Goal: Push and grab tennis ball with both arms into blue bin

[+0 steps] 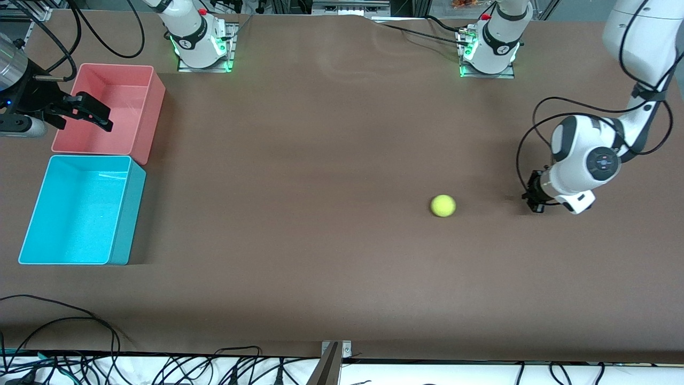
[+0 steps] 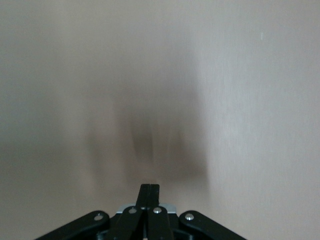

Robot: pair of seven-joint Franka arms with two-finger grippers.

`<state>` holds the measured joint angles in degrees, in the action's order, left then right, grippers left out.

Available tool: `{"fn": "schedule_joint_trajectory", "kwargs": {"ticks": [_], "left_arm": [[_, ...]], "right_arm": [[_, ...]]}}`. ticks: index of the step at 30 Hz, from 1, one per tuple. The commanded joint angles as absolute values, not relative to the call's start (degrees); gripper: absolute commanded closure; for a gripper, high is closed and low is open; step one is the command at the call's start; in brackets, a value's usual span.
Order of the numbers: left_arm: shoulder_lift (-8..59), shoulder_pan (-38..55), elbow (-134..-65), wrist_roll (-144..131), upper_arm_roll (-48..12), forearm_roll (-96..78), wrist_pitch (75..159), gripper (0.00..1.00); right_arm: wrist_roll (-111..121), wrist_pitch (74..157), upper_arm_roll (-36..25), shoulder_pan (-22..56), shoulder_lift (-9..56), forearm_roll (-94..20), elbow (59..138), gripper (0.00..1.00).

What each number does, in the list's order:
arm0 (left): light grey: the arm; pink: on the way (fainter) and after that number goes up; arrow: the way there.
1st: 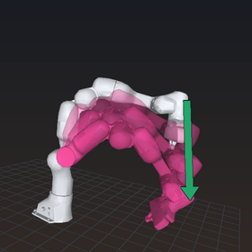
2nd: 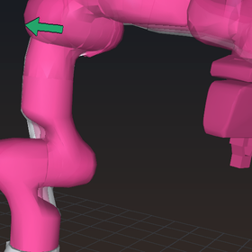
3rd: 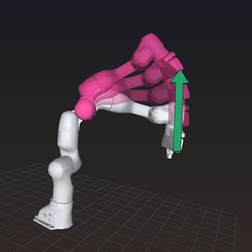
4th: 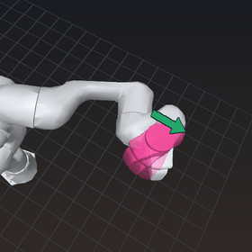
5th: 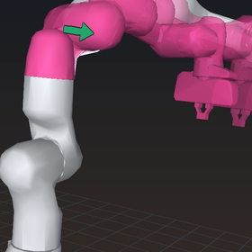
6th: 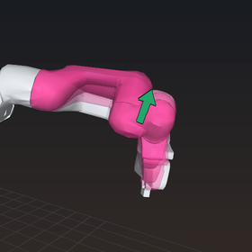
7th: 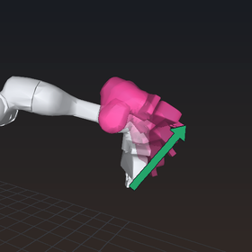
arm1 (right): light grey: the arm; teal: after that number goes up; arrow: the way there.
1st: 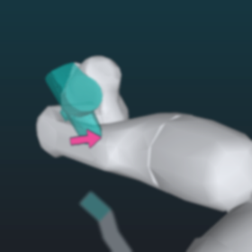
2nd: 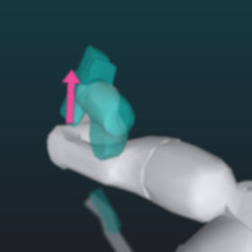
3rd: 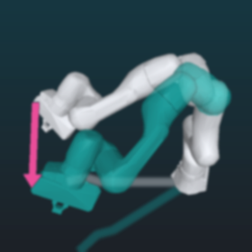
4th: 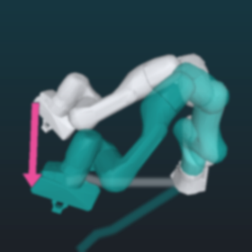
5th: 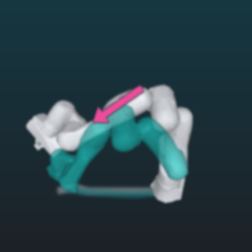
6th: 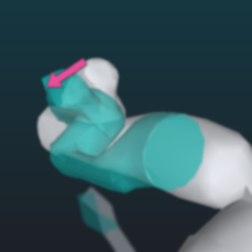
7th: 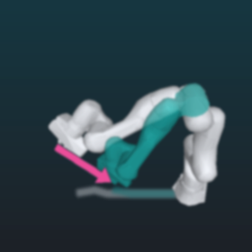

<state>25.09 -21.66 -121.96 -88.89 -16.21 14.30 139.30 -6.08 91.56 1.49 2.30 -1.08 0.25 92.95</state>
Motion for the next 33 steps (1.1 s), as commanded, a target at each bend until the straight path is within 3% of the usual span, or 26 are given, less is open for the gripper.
{"fn": "schedule_joint_trajectory", "kwargs": {"ticks": [1,11,25,33], "left_arm": [[23.3,-23.9,-121.9,-82.6,-16.5,12.7,137.5,1.0],[22.2,-24.3,-116.6,-76.3,-16.3,13.4,132.5,1.0],[21.8,-24.0,-96.7,-52.4,-18.7,12.6,110.7,1.0],[21.9,-23.5,-87.8,-35.3,-20.4,11.5,102.8,1.0]], "right_arm": [[-6.5,90.3,1.7,2.2,-0.7,-0.5,91.5,0.0],[-6.5,90.3,1.7,2.2,-0.7,-0.5,91.5,0.0],[-6.5,90.3,1.8,2.2,-0.7,-0.5,91.5,0.0],[-6.5,90.3,1.7,2.2,-0.7,-0.5,91.5,0.0]]}}
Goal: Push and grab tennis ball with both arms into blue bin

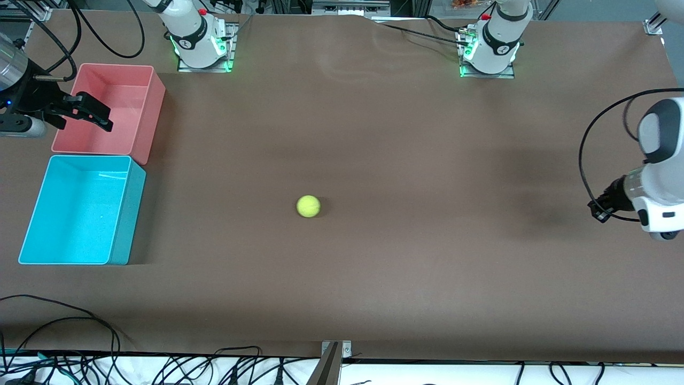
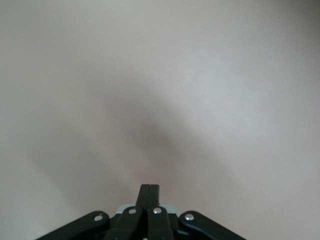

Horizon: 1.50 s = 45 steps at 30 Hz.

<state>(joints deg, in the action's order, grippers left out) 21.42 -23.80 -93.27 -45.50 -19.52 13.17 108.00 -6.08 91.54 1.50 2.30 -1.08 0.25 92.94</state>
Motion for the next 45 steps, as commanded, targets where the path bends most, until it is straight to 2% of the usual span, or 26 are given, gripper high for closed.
{"fn": "schedule_joint_trajectory", "kwargs": {"ticks": [1,8,10,11,13,14,23,29,36,45], "left_arm": [[21.8,-23.4,-86.8,-33.4,-20.5,11.5,101.6,1.0],[21.8,-23.4,-80.6,-21.7,-22.9,11.5,94.6,0.92],[21.8,-23.4,-79.4,-19.1,-23.5,11.5,92.6,0.82],[21.8,-23.4,-78.8,-17.9,-23.7,11.6,91.5,0.74],[21.7,-23.4,-77.9,-16.4,-24.4,12.2,89.7,0.4],[21.5,-23.3,-77.6,-16.4,-24.8,12.4,89.0,0.0],[19.2,-23.4,-76.8,-16.1,-25.3,11.3,87.5,0.0],[19.2,-23.3,-71.2,-15.1,-25.0,6.8,87.5,0.0],[18.9,-23.4,-70.7,-14.4,-25.1,6.1,87.5,0.0],[15.5,-24.2,-72.6,-14.5,-26.7,5.4,87.5,0.0]], "right_arm": [[-6.5,90.3,1.7,2.2,-0.7,-0.5,91.5,0.0],[-6.4,90.2,1.7,2.2,-0.7,-0.5,91.5,0.0],[-6.4,90.1,1.8,2.2,-0.8,-0.6,91.5,0.0],[-6.4,90.1,1.8,2.2,-0.8,-0.6,91.6,0.0],[-6.4,90.0,1.8,2.2,-0.8,-0.6,91.5,0.0],[-6.3,90.0,1.8,2.3,-0.8,-0.6,91.6,0.0],[-6.7,89.3,2.2,3.4,-0.4,-0.4,91.9,0.0],[-6.7,88.6,2.2,3.4,2.2,-0.3,92.2,0.0],[-6.2,88.1,2.1,3.3,6.8,-0.6,93.3,0.0],[-6.3,95.9,2.2,4.8,10.2,0.3,98.6,0.0]]}}
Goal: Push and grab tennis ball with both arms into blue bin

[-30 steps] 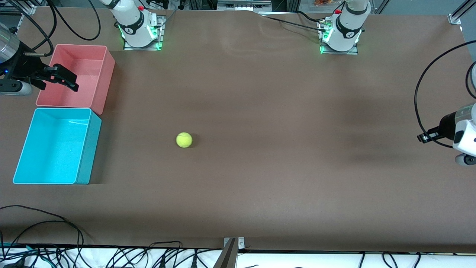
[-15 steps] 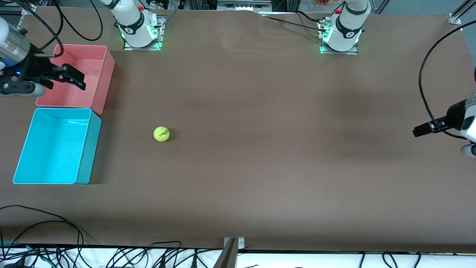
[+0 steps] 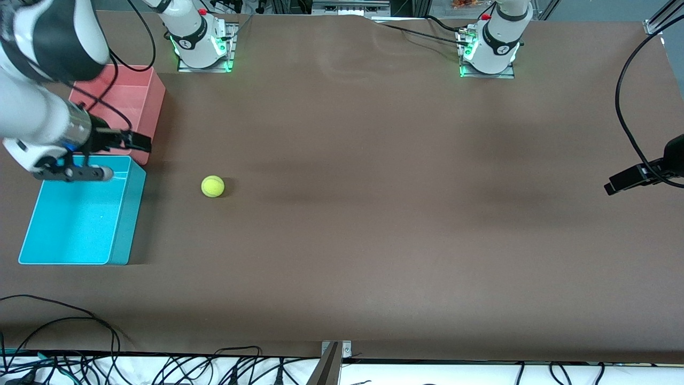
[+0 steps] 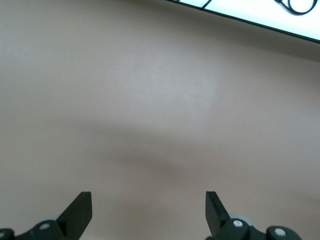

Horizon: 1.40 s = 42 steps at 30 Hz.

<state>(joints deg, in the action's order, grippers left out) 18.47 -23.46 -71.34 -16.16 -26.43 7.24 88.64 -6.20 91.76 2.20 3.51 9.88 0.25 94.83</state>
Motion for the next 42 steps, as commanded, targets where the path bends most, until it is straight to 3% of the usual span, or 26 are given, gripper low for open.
{"fn": "schedule_joint_trajectory", "kwargs": {"ticks": [1,14,17,18,20,36,42], "left_arm": [[15.3,-24.3,-72.6,-14.5,-26.6,5.1,87.6,0.0],[13.5,-25.2,-72.9,-14.5,-25.3,5.5,88.6,0.0],[12.4,-22.7,-73.0,-14.6,-21.4,4.4,88.8,0.0],[10.3,-16.2,-75.0,-14.5,-12.7,0.6,88.7,0.0],[9.3,-13.3,-76.3,-14.4,-9.9,-0.4,88.7,0.0],[-0.1,7.5,-89.7,-14.4,8.4,-1.5,88.7,0.0],[-1.2,9.5,-91.5,-14.4,10.5,-3.2,88.9,0.0]], "right_arm": [[-6.3,96.6,2.2,5.1,10.2,0.9,99.5,0.0],[-6.3,106.6,2.1,5.3,9.2,3.1,114.0,0.0],[-7.0,111.4,2.1,5.4,8.4,3.1,119.0,0.0],[-7.0,118.6,2.0,5.3,8.3,3.1,124.0,0.0],[-7.1,120.1,2.1,5.3,8.3,3.0,124.9,0.0],[-7.3,132.3,2.4,5.3,13.3,2.3,127.1,0.0],[-7.3,135.4,3.1,5.4,15.4,1.6,127.1,0.0]]}}
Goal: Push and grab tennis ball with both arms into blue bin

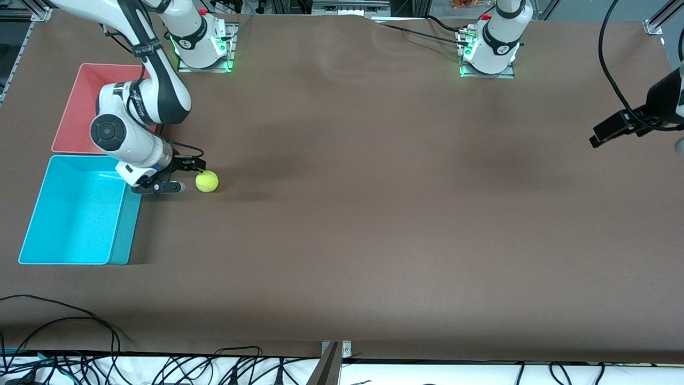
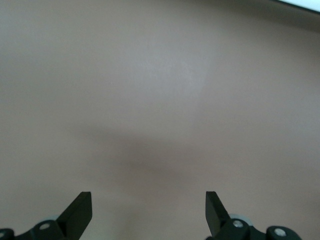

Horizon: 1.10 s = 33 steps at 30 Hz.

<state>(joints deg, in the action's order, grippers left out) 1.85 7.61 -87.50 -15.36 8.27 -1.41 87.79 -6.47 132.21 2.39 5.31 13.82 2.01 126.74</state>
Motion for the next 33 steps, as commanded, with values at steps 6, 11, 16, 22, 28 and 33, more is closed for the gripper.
{"fn": "schedule_joint_trajectory", "kwargs": {"ticks": [6,11,16,22,28,33], "left_arm": [[-0.6,8.9,-90.6,-14.5,10.2,-3.0,90.4,0.0],[-0.3,9.0,-90.6,-14.5,10.0,-2.5,90.7,0.0],[0.4,9.0,-90.4,-14.5,10.0,-2.4,90.9,0.0],[0.4,8.8,-90.3,-14.5,10.1,-2.4,90.9,0.0],[0.4,8.8,-90.3,-14.5,10.2,-2.3,90.9,0.0],[0.4,8.9,-90.3,-14.5,10.0,-2.3,90.9,0.0]], "right_arm": [[-7.3,138.3,3.4,5.3,17.1,1.2,127.0,0.0],[-7.3,139.5,4.1,5.4,17.9,-0.2,127.1,0.0],[-7.3,140.9,4.2,5.4,18.9,-0.3,127.0,0.0],[-7.3,142.5,4.6,5.4,20.1,-0.4,127.0,0.0],[-7.3,144.7,4.7,5.4,22.3,-0.4,127.0,0.0],[-6.9,144.8,4.7,5.4,22.7,-0.3,127.0,0.07]]}}
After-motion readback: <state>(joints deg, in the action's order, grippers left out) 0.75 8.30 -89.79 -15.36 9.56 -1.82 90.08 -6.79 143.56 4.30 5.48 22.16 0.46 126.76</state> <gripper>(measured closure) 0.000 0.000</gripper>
